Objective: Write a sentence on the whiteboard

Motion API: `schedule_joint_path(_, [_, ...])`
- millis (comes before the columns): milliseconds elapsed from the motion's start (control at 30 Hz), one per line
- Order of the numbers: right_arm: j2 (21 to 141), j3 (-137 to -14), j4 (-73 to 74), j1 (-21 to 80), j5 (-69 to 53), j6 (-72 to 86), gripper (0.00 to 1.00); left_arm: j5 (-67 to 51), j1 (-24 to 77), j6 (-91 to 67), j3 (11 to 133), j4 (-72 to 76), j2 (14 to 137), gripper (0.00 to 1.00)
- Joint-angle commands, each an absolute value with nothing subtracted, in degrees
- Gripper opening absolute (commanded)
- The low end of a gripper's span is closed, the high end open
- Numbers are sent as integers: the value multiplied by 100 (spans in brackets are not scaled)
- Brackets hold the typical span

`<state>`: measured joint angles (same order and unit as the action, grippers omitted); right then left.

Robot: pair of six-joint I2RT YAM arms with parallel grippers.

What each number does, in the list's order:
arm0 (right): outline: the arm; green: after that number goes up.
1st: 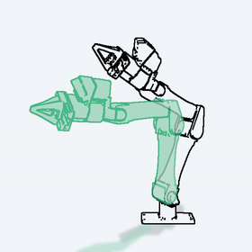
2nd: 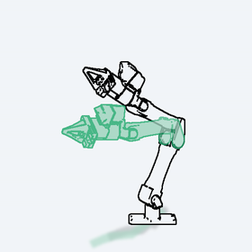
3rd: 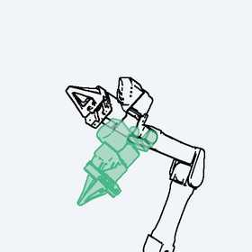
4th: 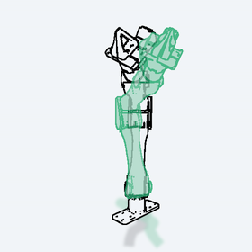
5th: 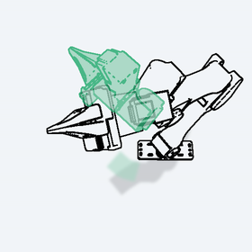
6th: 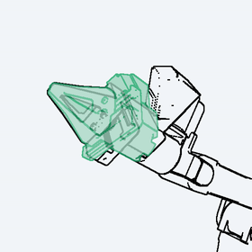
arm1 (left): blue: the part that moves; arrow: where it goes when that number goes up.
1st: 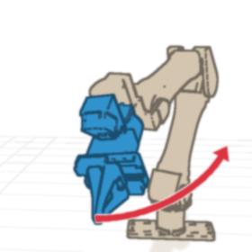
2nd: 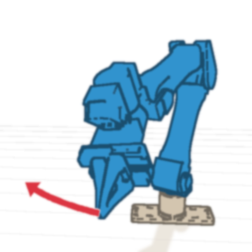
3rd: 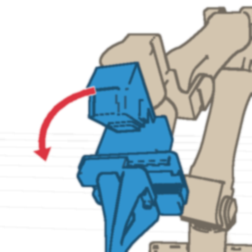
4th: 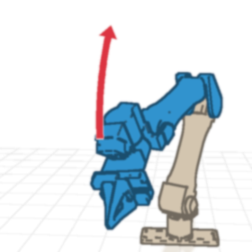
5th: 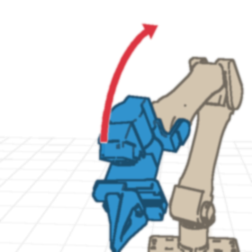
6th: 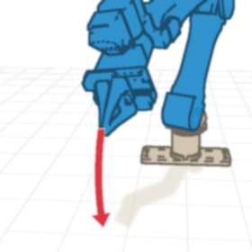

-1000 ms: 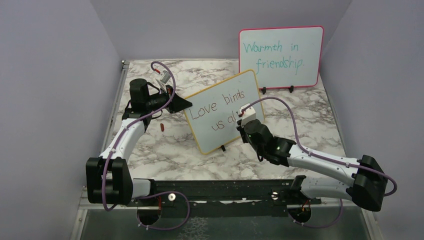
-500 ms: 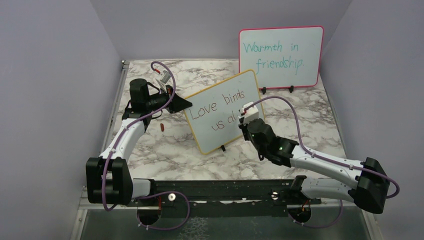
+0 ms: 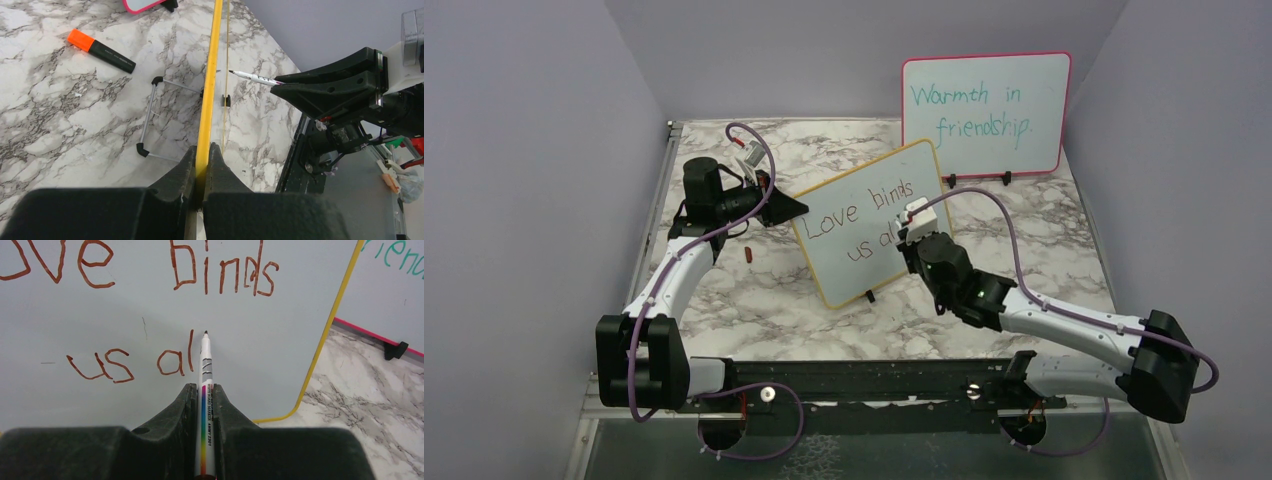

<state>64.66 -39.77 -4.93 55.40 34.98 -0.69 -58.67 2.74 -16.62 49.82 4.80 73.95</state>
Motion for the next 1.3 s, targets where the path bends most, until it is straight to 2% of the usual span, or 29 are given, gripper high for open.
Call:
schedule_joint_path(0, [6562,-4167,-817,5517,3573,-158,1,-5290,235,-1207,4957,35,7482,0])
schedule_joint_path(367, [6767,-4167,-828,5510,3585,-157,1,-5292,236,-1196,4966,35,7496,0])
schedule_joint_path(1267, [6405,-3702,-9,5511,3481,595,1,-5291,234,-1196,4970,35,7521,0])
